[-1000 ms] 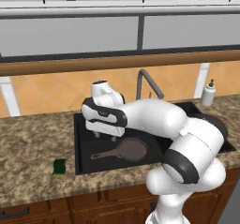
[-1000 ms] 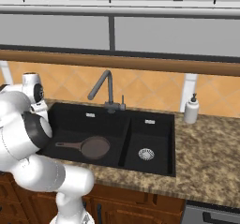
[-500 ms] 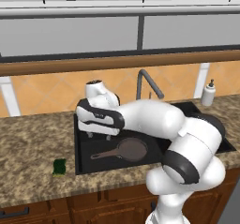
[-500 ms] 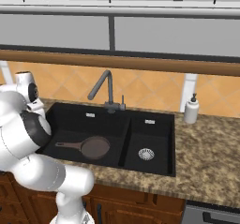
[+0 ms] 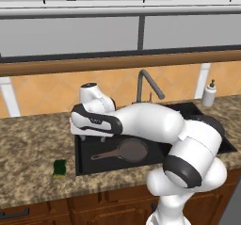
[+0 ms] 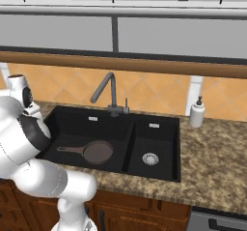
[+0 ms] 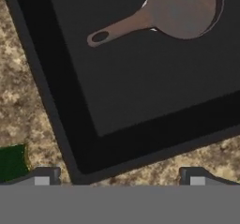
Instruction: Pick the pan and sponge and place them into the sink. Then turn on the water.
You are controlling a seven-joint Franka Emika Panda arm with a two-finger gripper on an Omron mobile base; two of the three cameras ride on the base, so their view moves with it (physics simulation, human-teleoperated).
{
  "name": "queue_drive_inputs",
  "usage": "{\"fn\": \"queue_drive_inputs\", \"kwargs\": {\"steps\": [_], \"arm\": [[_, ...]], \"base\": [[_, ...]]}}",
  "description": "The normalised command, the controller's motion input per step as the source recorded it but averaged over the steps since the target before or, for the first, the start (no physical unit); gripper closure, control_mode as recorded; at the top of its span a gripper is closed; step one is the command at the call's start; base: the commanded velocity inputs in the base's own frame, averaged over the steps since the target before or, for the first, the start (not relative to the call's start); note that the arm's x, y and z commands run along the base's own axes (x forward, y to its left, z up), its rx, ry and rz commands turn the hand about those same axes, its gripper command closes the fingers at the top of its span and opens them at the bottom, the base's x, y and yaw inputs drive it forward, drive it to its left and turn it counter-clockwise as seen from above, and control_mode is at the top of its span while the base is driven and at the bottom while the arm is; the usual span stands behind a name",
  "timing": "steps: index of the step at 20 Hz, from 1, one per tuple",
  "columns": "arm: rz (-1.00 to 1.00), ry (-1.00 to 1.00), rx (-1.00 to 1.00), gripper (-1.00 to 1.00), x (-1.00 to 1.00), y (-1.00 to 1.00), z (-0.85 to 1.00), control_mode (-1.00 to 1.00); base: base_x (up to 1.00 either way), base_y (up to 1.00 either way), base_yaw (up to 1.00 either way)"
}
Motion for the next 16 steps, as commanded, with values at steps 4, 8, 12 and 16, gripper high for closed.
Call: {"fn": "queue_drive_inputs", "kwargs": {"steps": [4,8,12,16], "arm": [[0.16,-0.02,0.04,-1.0,-0.22,0.19,0.0,-1.0],[0.13,-0.01,0.06,-1.0,-0.2,0.31,0.0,-1.0],[0.05,-0.03,0.04,-1.0,-0.07,0.47,-0.06,-1.0],[0.06,-0.04,0.01,-1.0,-0.02,0.52,-0.12,-1.0]], "base": [[0.0,0.0,0.0],[0.0,0.0,0.0],[0.0,0.0,0.0],[0.0,0.0,0.0]]}}
